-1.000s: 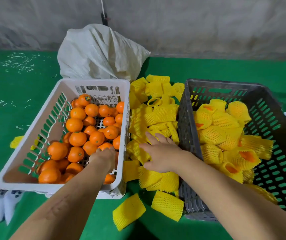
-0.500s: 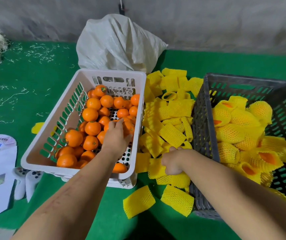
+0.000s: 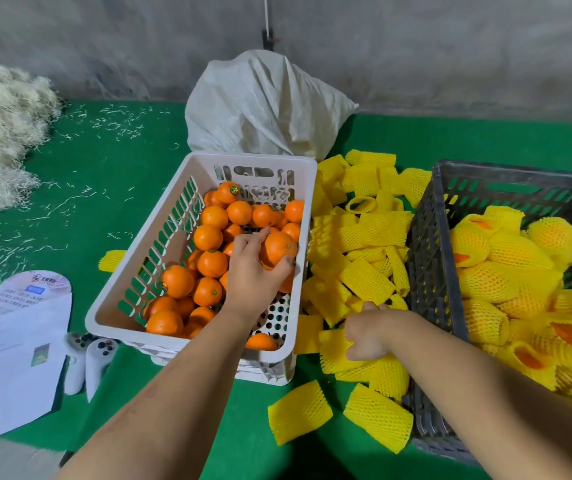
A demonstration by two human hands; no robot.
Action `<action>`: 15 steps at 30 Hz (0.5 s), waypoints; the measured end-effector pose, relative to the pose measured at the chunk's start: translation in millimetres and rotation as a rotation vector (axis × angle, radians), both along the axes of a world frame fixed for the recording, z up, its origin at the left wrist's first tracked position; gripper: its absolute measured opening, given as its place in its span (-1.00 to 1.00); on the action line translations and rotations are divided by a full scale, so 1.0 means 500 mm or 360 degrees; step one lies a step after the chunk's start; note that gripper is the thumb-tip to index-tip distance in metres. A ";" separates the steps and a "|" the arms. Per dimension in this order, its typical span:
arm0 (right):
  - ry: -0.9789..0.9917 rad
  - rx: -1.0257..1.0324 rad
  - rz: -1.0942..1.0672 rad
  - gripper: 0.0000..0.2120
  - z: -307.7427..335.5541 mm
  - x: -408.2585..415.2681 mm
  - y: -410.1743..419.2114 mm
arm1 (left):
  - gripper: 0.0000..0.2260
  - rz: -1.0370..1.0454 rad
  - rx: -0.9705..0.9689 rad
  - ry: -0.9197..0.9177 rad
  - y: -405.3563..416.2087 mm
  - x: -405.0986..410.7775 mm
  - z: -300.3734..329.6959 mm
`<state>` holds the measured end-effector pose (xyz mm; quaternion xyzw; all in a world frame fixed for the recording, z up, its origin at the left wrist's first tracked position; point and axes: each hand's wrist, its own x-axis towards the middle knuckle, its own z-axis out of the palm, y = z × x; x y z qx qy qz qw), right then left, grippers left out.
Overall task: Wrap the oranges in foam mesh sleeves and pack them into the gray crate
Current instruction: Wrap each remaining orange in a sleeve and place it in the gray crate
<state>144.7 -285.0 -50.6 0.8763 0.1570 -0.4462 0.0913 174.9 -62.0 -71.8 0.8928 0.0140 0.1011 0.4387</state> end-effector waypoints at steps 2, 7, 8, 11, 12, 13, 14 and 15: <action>0.0150 0.0007 0.0082 -0.59 -0.006 -0.010 0.011 | -0.39 0.0042 -0.0157 -0.0058 -0.004 -0.009 0.012; 0.0148 -0.0140 0.0202 -0.57 -0.047 -0.028 0.030 | -0.38 -0.0055 -0.0417 -0.0198 -0.069 -0.038 0.040; 0.0107 -0.0212 0.0224 -0.54 -0.051 -0.031 0.031 | -0.35 -0.0118 -0.0459 -0.0205 -0.088 -0.044 0.042; -0.0052 -0.0191 0.0180 -0.50 -0.032 -0.023 0.027 | -0.23 -0.0300 -0.0599 -0.0114 -0.127 -0.060 0.037; -0.0140 -0.0008 0.0104 -0.53 -0.017 -0.013 0.022 | -0.22 -0.0316 -0.0531 -0.0125 -0.131 -0.065 0.034; -0.0256 0.0277 -0.0036 -0.61 0.000 -0.003 0.015 | -0.24 -0.0316 -0.0454 -0.0150 -0.130 -0.068 0.029; -0.0388 0.0602 -0.0245 -0.75 0.016 0.006 0.003 | -0.26 -0.0297 -0.0423 -0.0170 -0.128 -0.071 0.026; -0.0510 0.0927 -0.0488 -0.87 0.034 0.010 -0.008 | -0.28 -0.0269 -0.0452 -0.0167 -0.125 -0.073 0.026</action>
